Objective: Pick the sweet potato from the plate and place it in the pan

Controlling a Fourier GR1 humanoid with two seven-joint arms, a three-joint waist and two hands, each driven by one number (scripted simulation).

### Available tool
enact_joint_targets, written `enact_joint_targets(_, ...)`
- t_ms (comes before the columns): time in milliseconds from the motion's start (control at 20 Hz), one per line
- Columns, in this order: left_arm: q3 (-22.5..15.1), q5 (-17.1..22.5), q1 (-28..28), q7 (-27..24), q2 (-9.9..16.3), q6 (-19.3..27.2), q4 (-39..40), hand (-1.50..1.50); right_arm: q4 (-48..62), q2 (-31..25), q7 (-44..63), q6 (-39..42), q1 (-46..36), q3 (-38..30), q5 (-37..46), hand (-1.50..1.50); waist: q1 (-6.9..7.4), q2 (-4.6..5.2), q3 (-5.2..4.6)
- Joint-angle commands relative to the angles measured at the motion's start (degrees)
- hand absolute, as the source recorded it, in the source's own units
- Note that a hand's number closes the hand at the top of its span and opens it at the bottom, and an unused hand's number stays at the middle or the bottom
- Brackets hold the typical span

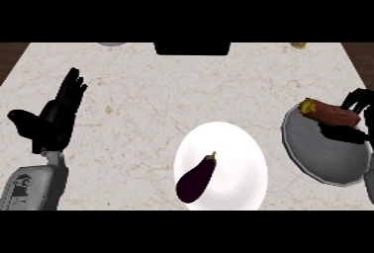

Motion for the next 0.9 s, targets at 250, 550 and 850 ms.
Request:
enact_joint_targets(250, -1.07, -1.58, 0.75, -1.36, -1.18, 0.61, 0.89, 0.0, 32.2, 0.54, -21.22, -5.06, -12.02, -9.48, -11.24, 1.5, 0.45, 0.18, 0.08)
enact_joint_targets(550, -1.04, -1.21, 1.67, -4.03, -1.88, 0.11, 1.54, 0.0, 45.0, 0.79, -23.5, 9.18, -14.59, -9.6, -15.57, -1.5, 0.47, 0.11, 0.02)
enact_joint_targets(850, -1.54, -2.01, 1.76, -0.53, -2.58, 1.4, -1.34, 0.0, 58.89, -0.19, -36.02, 3.91, -20.43, -12.54, -15.69, -1.5, 0.05, -0.1, -0.02)
